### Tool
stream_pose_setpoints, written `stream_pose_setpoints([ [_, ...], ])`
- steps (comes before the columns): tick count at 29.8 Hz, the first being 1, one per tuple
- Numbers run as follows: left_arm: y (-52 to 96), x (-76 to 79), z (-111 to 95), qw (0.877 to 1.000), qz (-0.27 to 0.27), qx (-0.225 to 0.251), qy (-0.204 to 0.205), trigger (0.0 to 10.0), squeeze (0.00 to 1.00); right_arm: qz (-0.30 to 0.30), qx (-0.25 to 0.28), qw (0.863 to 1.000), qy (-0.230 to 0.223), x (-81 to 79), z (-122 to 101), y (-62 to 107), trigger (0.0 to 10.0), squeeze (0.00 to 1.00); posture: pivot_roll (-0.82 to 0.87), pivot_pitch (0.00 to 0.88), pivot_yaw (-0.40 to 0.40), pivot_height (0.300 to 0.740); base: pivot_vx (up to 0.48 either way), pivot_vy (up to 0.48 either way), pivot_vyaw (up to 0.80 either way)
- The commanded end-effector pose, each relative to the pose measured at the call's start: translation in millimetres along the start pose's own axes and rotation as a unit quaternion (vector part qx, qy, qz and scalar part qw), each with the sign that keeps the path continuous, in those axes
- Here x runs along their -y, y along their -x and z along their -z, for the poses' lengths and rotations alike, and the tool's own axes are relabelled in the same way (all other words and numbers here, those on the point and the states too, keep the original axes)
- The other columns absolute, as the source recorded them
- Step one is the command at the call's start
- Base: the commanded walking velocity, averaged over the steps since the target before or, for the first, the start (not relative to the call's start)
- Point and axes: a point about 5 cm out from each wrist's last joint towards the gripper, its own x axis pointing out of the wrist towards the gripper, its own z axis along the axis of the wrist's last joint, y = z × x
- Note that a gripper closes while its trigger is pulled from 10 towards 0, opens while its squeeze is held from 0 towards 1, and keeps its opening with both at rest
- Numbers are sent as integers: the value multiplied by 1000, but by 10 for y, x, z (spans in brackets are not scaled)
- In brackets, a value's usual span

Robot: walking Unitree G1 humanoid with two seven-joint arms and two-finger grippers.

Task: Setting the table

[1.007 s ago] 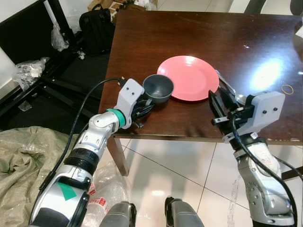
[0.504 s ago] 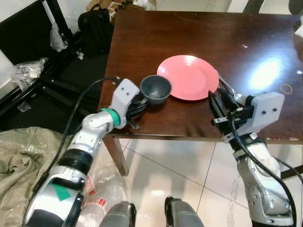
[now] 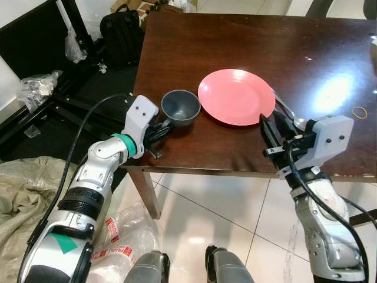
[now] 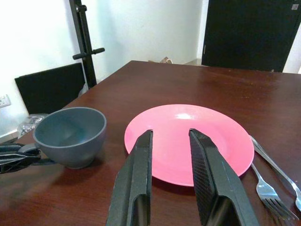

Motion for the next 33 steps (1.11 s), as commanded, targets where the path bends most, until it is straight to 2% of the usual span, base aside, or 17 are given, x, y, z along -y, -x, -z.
stream_pose_setpoints([
  [1,9,58,50,1000,11,-6,8,10000,0,2,-5,1000,-3,9,30,14,10000,0,19,72,69,740,0,0,0],
  [16,12,69,57,1000,13,-8,16,10000,0,3,-5,1000,-3,19,28,23,10000,0,22,73,64,740,0,0,0],
  [17,15,70,59,1000,11,-8,15,1137,0,3,-5,1000,-3,19,28,20,10000,0,23,73,64,740,0,0,0],
  [18,19,65,60,1000,6,-7,15,0,0,3,-5,1000,-3,19,28,18,10000,0,23,73,64,740,0,0,0],
  [19,19,65,60,1000,6,-7,15,0,0,3,-5,1000,-3,19,28,18,10000,0,23,73,64,740,0,0,0],
  [20,20,62,59,1000,2,-7,16,1137,0,2,-5,1000,-3,19,27,16,10000,0,24,73,63,740,0,0,0],
  [21,20,62,59,1000,2,-7,16,1137,0,2,-5,1000,-3,19,27,16,10000,0,24,73,63,740,0,0,0],
  [22,19,56,59,1000,-2,-7,15,8549,0,2,-5,1000,-3,19,28,16,10000,0,24,73,63,740,0,0,0],
  [23,18,50,58,1000,-4,-7,13,10000,0,2,-5,1000,-3,19,28,15,10000,0,24,73,63,740,0,0,0],
  [26,16,30,52,1000,-15,-7,10,10000,0,2,-5,1000,-3,20,27,13,10000,0,22,74,63,740,0,0,0],
  [27,14,26,49,1000,-16,-7,11,10000,82,2,-5,1000,-3,20,27,13,10000,0,22,74,63,740,0,0,0],
  [28,14,26,49,1000,-16,-7,11,10000,82,2,-5,1000,-3,20,27,13,10000,0,22,74,63,740,0,0,0],
  [29,13,20,50,1000,-18,-7,14,10000,1000,2,-5,1000,-3,19,28,14,10000,0,22,74,63,740,0,0,0],
  [33,13,14,46,1000,-20,-6,12,10000,1000,2,-5,1000,-2,19,27,15,10000,0,21,73,63,740,0,0,0],
])
